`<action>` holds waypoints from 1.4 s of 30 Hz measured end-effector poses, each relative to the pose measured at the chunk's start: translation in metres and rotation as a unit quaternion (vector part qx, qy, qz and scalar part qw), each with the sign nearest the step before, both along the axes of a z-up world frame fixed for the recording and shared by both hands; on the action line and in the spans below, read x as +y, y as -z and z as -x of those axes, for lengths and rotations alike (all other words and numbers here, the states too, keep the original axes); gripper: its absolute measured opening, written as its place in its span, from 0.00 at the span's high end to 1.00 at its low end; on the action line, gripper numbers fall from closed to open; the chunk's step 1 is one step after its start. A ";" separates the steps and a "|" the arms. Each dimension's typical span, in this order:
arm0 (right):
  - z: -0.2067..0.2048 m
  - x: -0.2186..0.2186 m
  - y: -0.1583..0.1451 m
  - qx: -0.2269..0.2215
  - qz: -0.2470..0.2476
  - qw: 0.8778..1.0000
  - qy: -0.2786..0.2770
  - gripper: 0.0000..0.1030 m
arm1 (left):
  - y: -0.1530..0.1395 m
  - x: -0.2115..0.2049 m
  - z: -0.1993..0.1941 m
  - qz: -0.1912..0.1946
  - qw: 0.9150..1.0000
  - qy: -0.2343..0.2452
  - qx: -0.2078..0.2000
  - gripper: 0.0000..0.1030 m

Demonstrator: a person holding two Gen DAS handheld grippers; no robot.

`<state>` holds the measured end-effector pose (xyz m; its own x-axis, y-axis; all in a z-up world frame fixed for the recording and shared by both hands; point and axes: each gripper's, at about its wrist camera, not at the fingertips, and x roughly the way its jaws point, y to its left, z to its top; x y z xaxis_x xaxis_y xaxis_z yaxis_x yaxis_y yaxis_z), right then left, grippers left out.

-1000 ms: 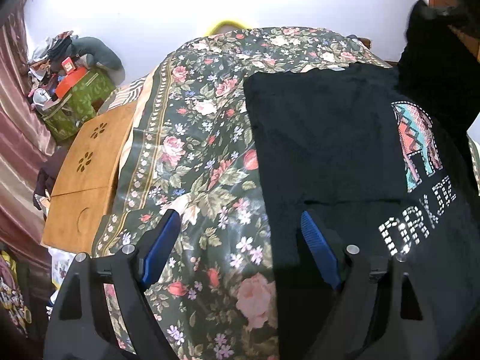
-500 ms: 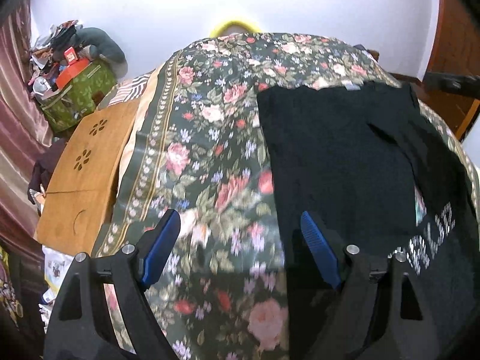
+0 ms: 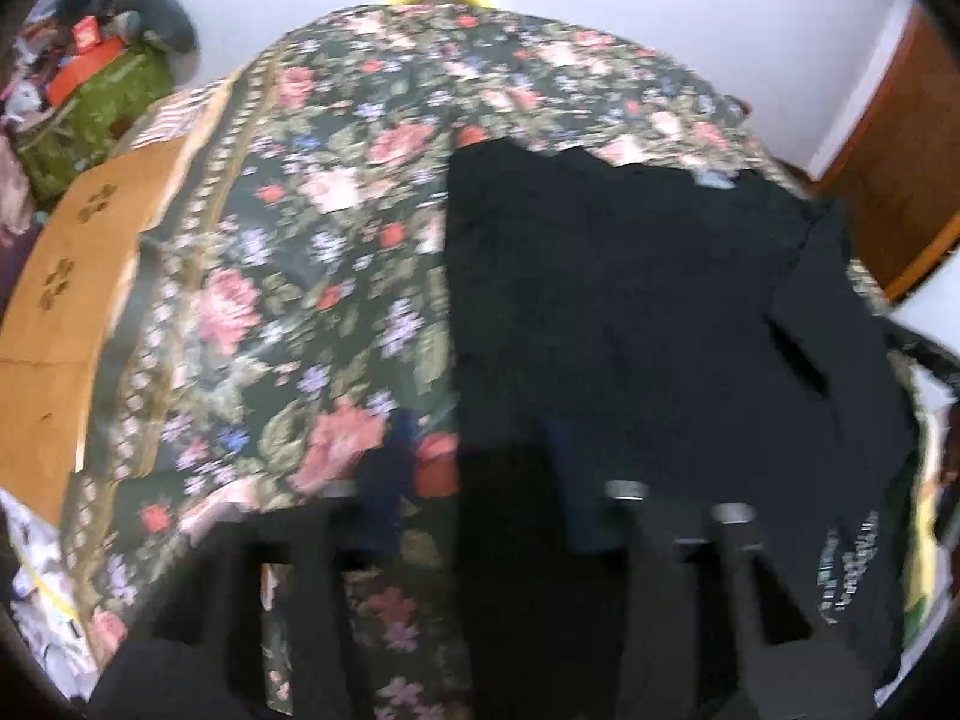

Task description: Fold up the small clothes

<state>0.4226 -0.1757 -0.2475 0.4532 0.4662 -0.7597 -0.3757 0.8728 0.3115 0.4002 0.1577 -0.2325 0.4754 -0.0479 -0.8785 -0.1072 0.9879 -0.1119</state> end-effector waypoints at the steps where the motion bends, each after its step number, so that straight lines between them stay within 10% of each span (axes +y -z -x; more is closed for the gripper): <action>1: 0.000 0.001 0.003 -0.002 -0.009 1.000 -0.002 0.63 | 0.000 -0.002 -0.003 0.002 1.000 0.000 0.002 0.87; 5: -0.001 0.014 0.004 -0.018 -0.009 1.000 -0.018 0.88 | 0.001 -0.010 -0.012 -0.036 0.999 0.007 0.002 0.92; 10: -0.008 0.021 0.005 -0.037 0.025 0.999 -0.025 0.90 | 0.007 -0.013 -0.021 -0.077 0.997 0.003 0.006 0.92; 14: 0.001 0.016 -0.004 -0.023 0.032 0.999 -0.030 0.87 | 0.003 -0.013 -0.018 -0.088 0.996 0.005 0.006 0.90; 18: 0.030 0.005 -0.023 -0.033 0.052 0.997 -0.051 0.60 | -0.010 -0.014 0.005 -0.081 0.996 0.009 0.019 0.84; 24: 0.091 -0.025 -0.051 -0.058 0.056 0.995 -0.059 0.41 | -0.037 -0.022 0.065 -0.095 0.995 0.022 -0.002 0.47; 42: 0.199 -0.080 0.010 0.019 0.036 0.999 -0.021 0.35 | -0.016 -0.035 0.201 -0.030 0.999 0.011 0.043 0.32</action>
<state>0.2236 -0.2562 -0.2577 0.4057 0.4281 -0.8076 -0.4010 0.8773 0.2636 0.1997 0.1231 -0.2163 0.3978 -0.0038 -0.9174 -0.0929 0.9947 -0.0445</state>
